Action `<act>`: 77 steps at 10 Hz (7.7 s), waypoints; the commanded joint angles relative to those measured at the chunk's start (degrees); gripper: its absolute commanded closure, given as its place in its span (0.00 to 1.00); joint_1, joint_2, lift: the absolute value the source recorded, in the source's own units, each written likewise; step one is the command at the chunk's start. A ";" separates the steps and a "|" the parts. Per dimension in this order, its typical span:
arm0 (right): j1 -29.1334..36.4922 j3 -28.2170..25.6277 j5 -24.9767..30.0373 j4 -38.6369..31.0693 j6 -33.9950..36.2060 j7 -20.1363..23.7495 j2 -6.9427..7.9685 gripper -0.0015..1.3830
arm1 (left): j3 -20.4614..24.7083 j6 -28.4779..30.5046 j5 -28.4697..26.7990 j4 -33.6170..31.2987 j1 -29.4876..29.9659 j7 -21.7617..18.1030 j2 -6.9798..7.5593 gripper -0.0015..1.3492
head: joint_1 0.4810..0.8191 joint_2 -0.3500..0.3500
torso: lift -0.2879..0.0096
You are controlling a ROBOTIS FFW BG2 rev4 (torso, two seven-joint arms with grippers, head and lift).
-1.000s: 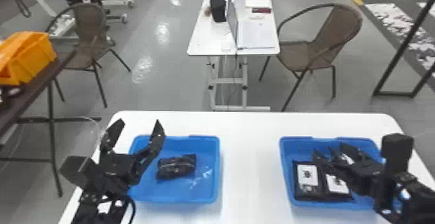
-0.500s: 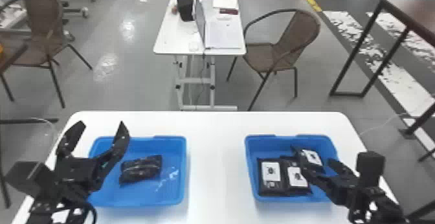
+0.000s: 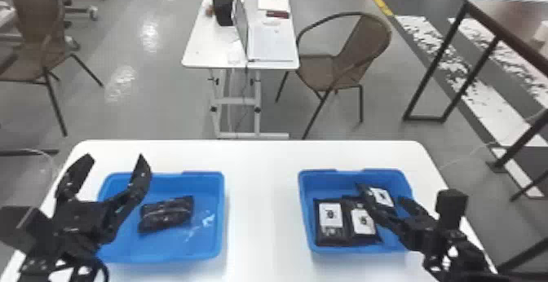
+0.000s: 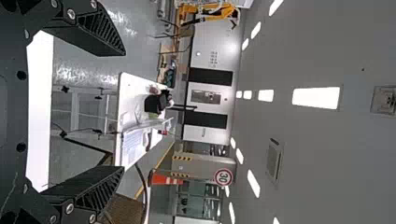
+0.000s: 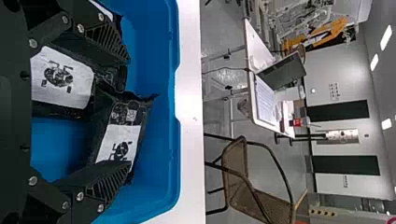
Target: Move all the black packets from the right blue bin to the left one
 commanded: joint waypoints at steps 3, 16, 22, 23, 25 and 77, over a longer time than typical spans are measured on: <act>-4.90 0.09 3.78 9.29 -1.83 1.11 -0.99 0.21 | 0.20 0.04 0.26 0.00 0.19 -0.09 -0.15 0.12 | 0.63 0.37 | 0.97; -11.58 3.25 10.19 12.72 7.22 -2.50 -1.17 0.76 | 0.81 0.30 0.52 1.06 0.55 -0.53 -0.15 0.12 | 0.63 0.37 | 0.97; -7.19 5.62 8.61 2.61 11.00 -5.31 -0.02 0.80 | 3.10 -0.22 0.70 2.38 0.63 -2.64 -0.15 0.12 | 0.63 0.44 | 0.97; -6.22 5.62 7.56 0.59 11.26 -5.57 -0.02 0.81 | 3.10 -0.13 0.70 2.46 0.55 -2.73 -0.15 0.12 | 0.63 0.44 | 0.97; -3.85 5.80 7.03 -3.89 10.56 -5.93 -0.11 0.74 | 3.10 -0.22 0.70 2.46 0.46 -2.90 -0.15 0.12 | 0.63 0.44 | 0.97; -20.98 51.77 -10.81 -15.14 15.22 1.37 -5.82 0.86 | -7.45 33.53 11.24 -1.49 -13.08 -9.23 1.14 0.12 | 0.63 0.75 | 0.97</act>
